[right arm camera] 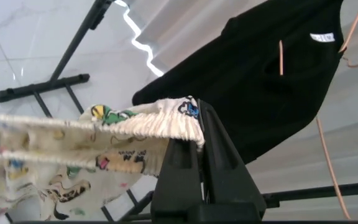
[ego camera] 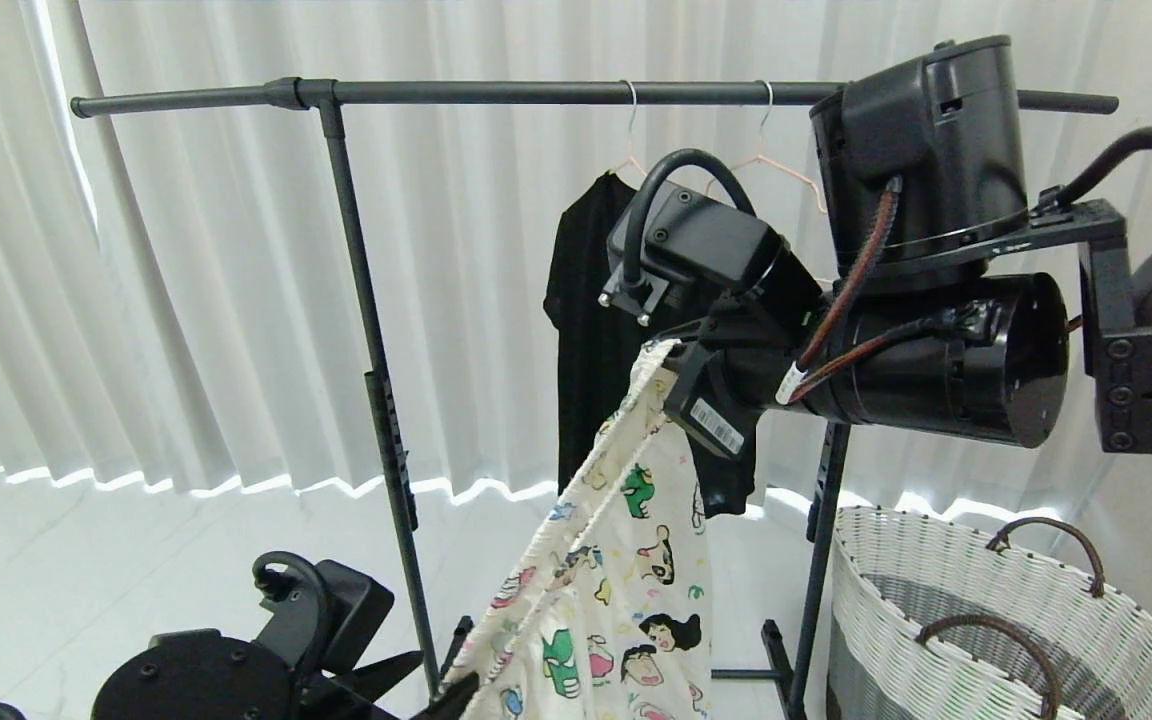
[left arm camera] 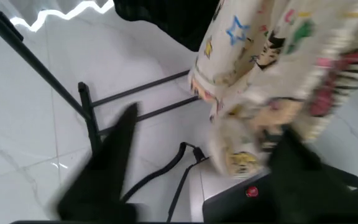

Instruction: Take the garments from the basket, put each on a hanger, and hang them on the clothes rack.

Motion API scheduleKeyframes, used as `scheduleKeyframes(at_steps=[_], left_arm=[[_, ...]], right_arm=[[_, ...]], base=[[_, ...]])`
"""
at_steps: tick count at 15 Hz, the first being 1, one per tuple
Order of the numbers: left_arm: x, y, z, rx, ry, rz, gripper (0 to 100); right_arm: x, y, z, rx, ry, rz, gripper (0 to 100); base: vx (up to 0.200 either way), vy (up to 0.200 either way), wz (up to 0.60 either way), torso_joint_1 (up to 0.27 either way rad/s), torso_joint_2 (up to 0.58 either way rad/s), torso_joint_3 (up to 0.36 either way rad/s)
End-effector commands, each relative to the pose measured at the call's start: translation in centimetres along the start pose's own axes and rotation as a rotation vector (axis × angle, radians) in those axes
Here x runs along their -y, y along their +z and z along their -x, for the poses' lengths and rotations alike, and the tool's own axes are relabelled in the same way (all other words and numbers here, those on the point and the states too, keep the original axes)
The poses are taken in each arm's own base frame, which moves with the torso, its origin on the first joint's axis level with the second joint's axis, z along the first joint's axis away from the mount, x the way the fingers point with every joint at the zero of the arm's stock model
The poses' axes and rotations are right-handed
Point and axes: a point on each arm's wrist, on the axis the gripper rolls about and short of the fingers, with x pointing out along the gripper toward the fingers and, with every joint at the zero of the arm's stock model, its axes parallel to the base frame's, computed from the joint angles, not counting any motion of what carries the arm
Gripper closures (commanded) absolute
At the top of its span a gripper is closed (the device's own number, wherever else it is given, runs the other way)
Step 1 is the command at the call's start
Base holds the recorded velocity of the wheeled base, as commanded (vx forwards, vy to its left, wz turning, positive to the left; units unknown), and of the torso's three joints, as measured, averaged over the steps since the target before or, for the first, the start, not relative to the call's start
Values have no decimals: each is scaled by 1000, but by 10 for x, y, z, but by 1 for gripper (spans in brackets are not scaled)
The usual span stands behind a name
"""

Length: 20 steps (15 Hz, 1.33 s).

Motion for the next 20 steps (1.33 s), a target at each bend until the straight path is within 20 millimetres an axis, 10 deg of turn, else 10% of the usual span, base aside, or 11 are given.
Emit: scheduleKeyframes(at_steps=[1, 5, 13, 20], left_arm=[[-2, 2, 8, 38, 5, 3, 100], [-2, -4, 28, 111, 29, -32, 100], [26, 152, 84, 103, -51, -52, 100], [22, 192, 137, 97, -153, -131, 100]], right_arm=[[5, -7, 16, -11, -18, -3, 100], [27, -30, 42, -111, -87, -17, 100], [45, -51, 108, -189, -121, -126, 100], [61, -40, 154, -54, -197, -170, 100]], base=[[0, 0, 0, 0, 0, 0], [0, 0, 0, 0, 0, 0], [0, 0, 0, 0, 0, 0], [0, 0, 0, 0, 0, 0]])
